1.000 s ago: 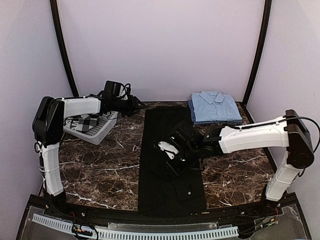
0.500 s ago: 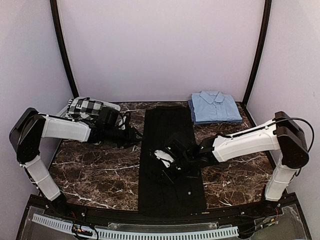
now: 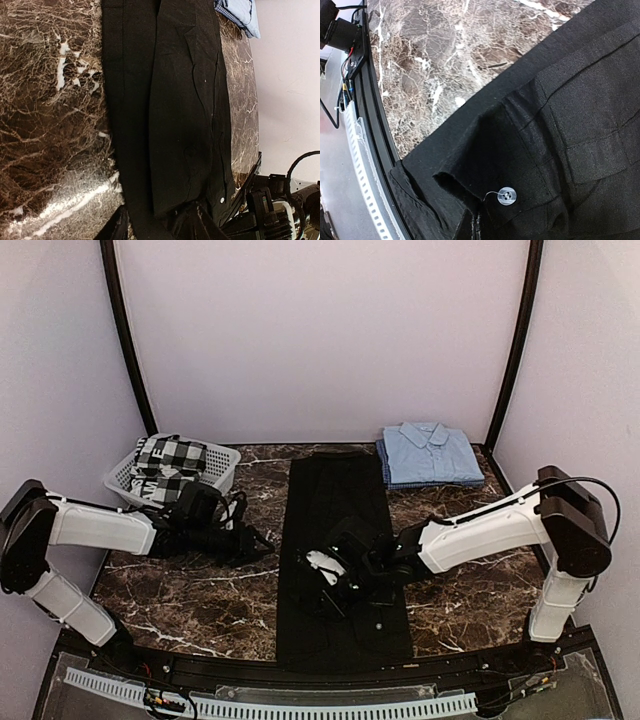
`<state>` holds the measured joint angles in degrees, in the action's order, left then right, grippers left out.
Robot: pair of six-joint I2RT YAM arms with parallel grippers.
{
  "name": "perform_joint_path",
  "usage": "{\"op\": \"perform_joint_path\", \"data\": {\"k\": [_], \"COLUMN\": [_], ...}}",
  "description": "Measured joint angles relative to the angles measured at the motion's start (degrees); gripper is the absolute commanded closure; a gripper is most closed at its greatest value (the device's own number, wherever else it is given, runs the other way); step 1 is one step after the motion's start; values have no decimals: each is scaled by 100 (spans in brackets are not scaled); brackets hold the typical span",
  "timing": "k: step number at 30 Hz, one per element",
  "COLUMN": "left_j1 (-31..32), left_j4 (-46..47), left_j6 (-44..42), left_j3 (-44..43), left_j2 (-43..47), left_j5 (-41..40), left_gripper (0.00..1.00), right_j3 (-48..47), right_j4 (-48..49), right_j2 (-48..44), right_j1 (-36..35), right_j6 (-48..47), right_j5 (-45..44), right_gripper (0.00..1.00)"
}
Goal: Fold and stack the long sleeve shirts
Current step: Fold the sleeve of the rectangle-folded shirt.
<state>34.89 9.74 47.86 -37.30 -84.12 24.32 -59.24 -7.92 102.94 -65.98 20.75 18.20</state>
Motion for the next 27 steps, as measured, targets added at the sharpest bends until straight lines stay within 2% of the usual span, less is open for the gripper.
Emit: {"op": "perform_joint_path", "data": {"k": [9, 12, 16, 19, 21, 27], "left_j1": [17, 39, 83, 111, 116, 138], "left_j4": [-20, -22, -22, -28, -50, -160], "left_j6": [-4, -7, -9, -26, -55, -168], "left_j3": [105, 105, 105, 103, 96, -9], "left_j2": [181, 181, 179, 170, 168, 122], "left_j5": [4, 9, 15, 17, 17, 22], "left_gripper": [60, 60, 60, 60, 60, 60], "right_j3": [-90, -85, -92, -173, -273, -479], "right_j4": [50, 61, 63, 9, -15, -2], "right_j2": [155, 197, 197, 197, 188, -125], "right_j1": [-227, -295, -315, -284, -232, 490], "right_j6": [114, 166, 192, 190, 212, 282], "right_j5": [114, 114, 83, 2, -28, -114], "right_gripper": [99, 90, 64, 50, 46, 47]}}
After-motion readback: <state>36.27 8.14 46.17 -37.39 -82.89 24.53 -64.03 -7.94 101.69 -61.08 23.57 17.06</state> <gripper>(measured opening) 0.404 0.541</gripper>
